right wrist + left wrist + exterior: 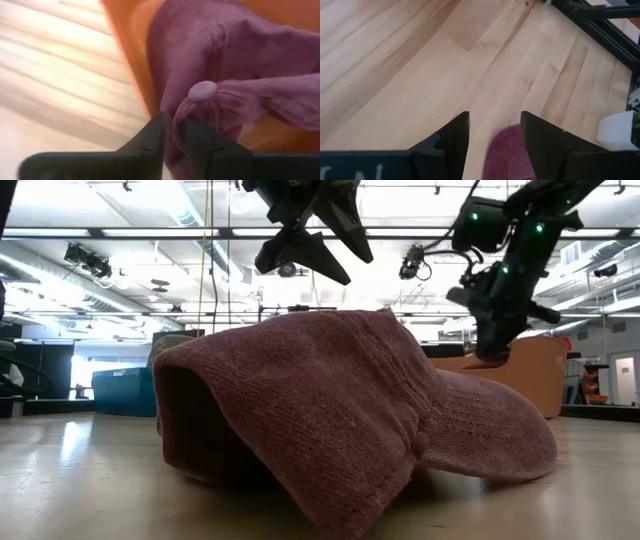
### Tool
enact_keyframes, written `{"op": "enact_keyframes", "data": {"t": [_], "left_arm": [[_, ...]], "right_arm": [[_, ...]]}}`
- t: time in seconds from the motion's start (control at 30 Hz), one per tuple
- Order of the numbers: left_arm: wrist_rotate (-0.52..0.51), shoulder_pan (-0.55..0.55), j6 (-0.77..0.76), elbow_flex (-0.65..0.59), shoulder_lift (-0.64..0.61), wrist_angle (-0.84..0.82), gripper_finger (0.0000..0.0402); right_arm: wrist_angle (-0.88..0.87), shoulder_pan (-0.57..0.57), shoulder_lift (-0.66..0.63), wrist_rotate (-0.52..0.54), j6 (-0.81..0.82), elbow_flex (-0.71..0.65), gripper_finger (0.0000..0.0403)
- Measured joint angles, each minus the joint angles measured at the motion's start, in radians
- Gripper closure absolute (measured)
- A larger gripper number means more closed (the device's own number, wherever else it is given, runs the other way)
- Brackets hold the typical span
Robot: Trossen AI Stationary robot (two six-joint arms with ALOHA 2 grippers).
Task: Pick & Place hat
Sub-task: Put the right red cap into the orange bin, then put the red cap into the orange bin
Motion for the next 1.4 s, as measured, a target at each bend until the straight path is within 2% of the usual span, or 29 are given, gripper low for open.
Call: {"op": "enact_keyframes", "data": {"t": [0.23,0.4,0.53,0.63,0.73,0.87,1.13,1.27,1.4], "left_arm": [[0.134,0.0,0.004,0.0,0.0,0.0,0.022],[0.256,-0.02,0.152,0.0,0.0,0.0,0.022],[0.324,-0.046,0.356,0.001,0.0,-0.021,0.022],[0.363,-0.064,0.476,0.001,-0.001,-0.097,0.022],[0.373,-0.074,0.529,0.001,-0.001,-0.159,0.0217],[0.447,-0.081,0.537,0.001,0.003,-0.169,0.0193],[0.444,-0.092,0.611,0.001,0.108,-0.083,0.0129],[0.386,-0.092,0.644,0.001,0.177,-0.042,0.0127],[0.42,-0.096,0.652,0.001,0.223,-0.027,0.0143]], "right_arm": [[-0.139,0.0,0.0,0.016,-0.088,0.135,0.026],[-0.251,0.005,0.0,0.019,-0.182,0.253,0.0225],[-0.257,0.033,-0.001,-0.053,-0.263,0.334,0.0216],[-0.223,0.066,-0.002,-0.137,-0.315,0.373,0.0217],[-0.155,0.109,-0.002,-0.218,-0.343,0.383,0.022],[-0.078,0.168,0.006,-0.275,-0.348,0.383,0.0219],[0.001,0.267,0.008,-0.275,-0.345,0.383,0.0211],[0.005,0.3,0.008,-0.274,-0.317,0.383,0.0211],[0.005,0.319,0.008,-0.273,-0.295,0.383,0.0211]]}}
